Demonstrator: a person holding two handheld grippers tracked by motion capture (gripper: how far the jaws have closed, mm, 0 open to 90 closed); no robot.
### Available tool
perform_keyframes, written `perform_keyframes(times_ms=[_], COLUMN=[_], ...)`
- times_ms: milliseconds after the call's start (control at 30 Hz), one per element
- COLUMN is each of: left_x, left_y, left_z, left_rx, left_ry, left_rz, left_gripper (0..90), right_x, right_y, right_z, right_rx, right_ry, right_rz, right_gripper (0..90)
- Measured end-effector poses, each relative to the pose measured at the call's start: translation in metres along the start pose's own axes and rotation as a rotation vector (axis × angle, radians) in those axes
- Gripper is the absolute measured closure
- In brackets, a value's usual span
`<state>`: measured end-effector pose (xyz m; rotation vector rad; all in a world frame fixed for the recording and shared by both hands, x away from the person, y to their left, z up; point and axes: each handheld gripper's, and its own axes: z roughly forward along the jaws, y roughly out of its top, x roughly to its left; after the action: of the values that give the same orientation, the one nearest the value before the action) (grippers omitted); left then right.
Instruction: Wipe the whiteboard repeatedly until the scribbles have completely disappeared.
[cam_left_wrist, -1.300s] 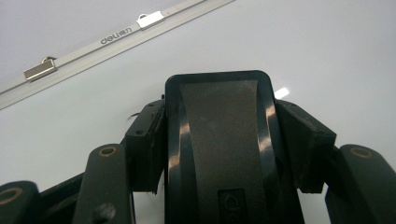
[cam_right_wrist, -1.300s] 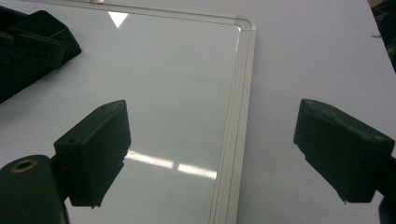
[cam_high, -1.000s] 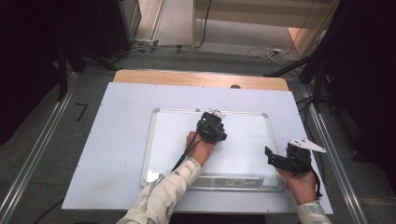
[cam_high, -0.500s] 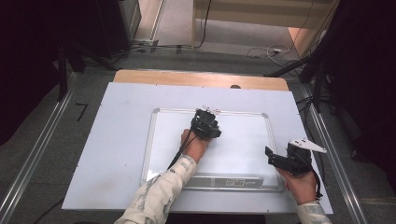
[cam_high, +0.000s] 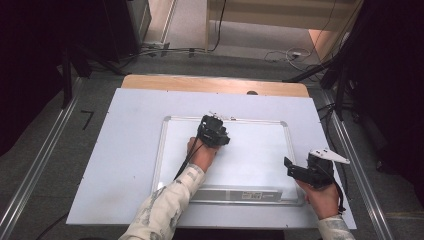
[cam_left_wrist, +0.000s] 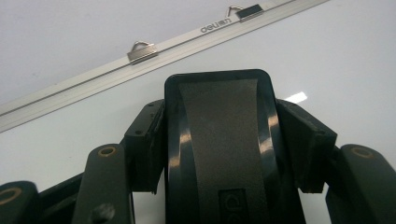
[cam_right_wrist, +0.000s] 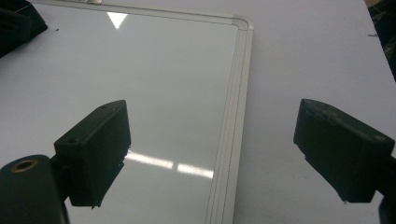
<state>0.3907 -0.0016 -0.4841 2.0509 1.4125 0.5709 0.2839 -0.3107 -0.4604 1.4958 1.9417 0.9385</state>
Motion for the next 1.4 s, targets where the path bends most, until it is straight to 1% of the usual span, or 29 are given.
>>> perform_keyframes(times_ms=[167,300,367,467,667,1033,1167,1400], left_x=[0.002,0.0,-0.004,-0.012,-0.022,-0.041,-0.046,-0.052], left_y=[0.001,0.002,0.003,0.005,0.009,0.009,0.008,0.011], left_z=[0.001,0.001,0.002,0.004,0.007,0.006,0.006,0.008], left_rx=[0.001,-0.001,0.001,-0.004,-0.003,-0.002,-0.005,0.001], left_ry=[0.007,0.011,0.009,0.001,-0.008,-0.039,-0.051,-0.057], left_rz=[-0.008,0.011,0.022,0.025,0.035,0.059,0.066,0.072], left_gripper=[39.7,39.9,40.0,40.0,40.0,40.0,40.0,40.0], right_x=[0.0,0.002,0.002,0.002,0.002,0.002,0.002,0.003], right_y=[0.0,0.0,0.001,0.001,0.001,0.001,0.002,0.003], right_z=[0.0,0.001,0.002,0.002,0.001,0.002,0.002,0.003], right_rx=[0.0,0.002,0.003,0.002,0.001,-0.002,0.0,-0.001], right_ry=[0.001,0.002,0.001,0.001,0.003,0.005,0.004,0.007], right_rz=[-0.001,-0.006,-0.006,-0.005,-0.004,-0.008,-0.009,-0.01], right_gripper=[9.6,9.6,9.7,9.7,9.7,9.7,9.7,9.8])
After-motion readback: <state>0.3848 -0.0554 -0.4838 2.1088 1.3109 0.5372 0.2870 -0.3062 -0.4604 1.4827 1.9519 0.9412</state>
